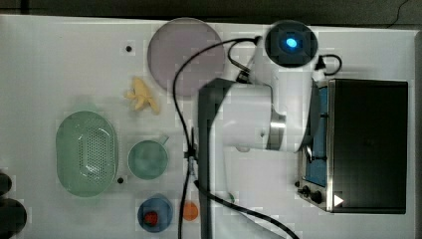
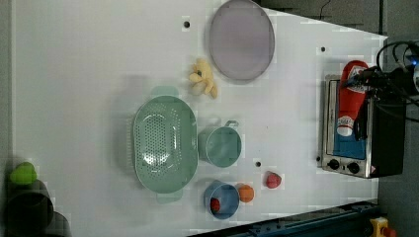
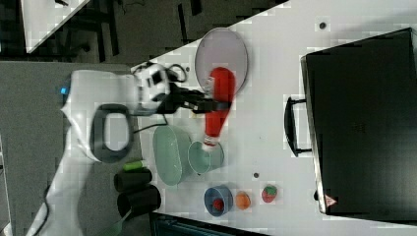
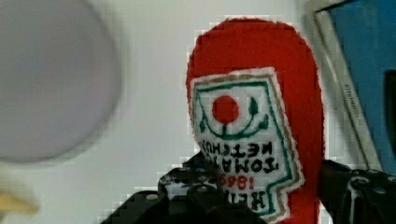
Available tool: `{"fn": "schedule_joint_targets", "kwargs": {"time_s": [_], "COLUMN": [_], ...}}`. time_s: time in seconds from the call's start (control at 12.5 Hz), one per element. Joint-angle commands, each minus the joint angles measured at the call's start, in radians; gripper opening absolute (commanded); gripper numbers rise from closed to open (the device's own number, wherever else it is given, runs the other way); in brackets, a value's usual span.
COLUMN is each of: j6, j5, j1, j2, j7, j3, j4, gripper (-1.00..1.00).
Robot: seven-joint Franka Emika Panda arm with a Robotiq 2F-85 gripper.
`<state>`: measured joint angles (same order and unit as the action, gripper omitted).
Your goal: Pick ketchup from strainer and place it on the table
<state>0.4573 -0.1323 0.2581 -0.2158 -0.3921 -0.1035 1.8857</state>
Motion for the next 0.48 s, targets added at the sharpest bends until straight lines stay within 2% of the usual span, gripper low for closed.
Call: {"fn": "schedule_joint_targets", "kwargs": {"time_s": [0.08, 0.48], "j6": [0.131, 0.321], "j5": [0.011, 0.011], "j1": [-0.034, -0.038], "j2": [0.024, 0.020], "j7": [-0.061, -0.061], "j3": [-0.030, -0.047], "j4": [0.113, 0.319], "gripper": [0.19, 0.19]}}
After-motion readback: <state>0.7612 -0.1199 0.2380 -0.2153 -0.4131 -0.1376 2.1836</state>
